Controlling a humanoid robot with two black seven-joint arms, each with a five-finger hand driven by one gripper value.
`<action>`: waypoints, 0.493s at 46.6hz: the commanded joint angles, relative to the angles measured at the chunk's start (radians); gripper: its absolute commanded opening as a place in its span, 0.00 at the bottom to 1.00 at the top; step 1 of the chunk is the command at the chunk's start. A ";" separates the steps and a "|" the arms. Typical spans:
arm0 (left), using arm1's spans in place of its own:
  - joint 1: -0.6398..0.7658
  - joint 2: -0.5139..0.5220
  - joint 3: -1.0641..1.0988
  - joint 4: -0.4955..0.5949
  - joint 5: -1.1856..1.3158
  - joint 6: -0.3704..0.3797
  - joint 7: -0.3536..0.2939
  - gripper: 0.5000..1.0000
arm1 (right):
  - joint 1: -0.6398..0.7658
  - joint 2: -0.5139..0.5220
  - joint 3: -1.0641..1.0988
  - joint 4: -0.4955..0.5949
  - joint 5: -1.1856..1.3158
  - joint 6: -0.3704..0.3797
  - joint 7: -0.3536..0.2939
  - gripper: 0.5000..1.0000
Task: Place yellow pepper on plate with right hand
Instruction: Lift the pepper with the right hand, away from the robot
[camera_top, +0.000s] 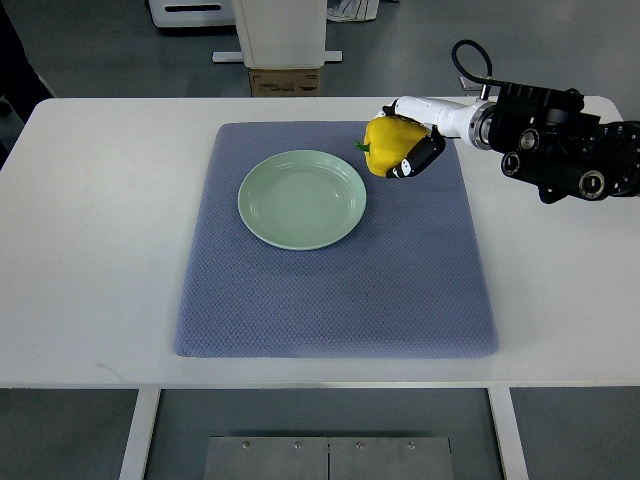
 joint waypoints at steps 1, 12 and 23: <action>0.000 0.000 0.000 0.000 0.001 0.000 0.001 1.00 | 0.004 0.007 0.000 -0.001 0.000 0.000 0.000 0.00; 0.000 0.000 0.000 0.000 0.001 0.000 0.001 1.00 | 0.010 0.031 0.000 -0.012 0.000 0.000 -0.001 0.00; 0.000 0.000 0.000 0.000 0.000 0.000 -0.001 1.00 | 0.010 0.044 0.001 -0.012 0.000 0.000 -0.001 0.00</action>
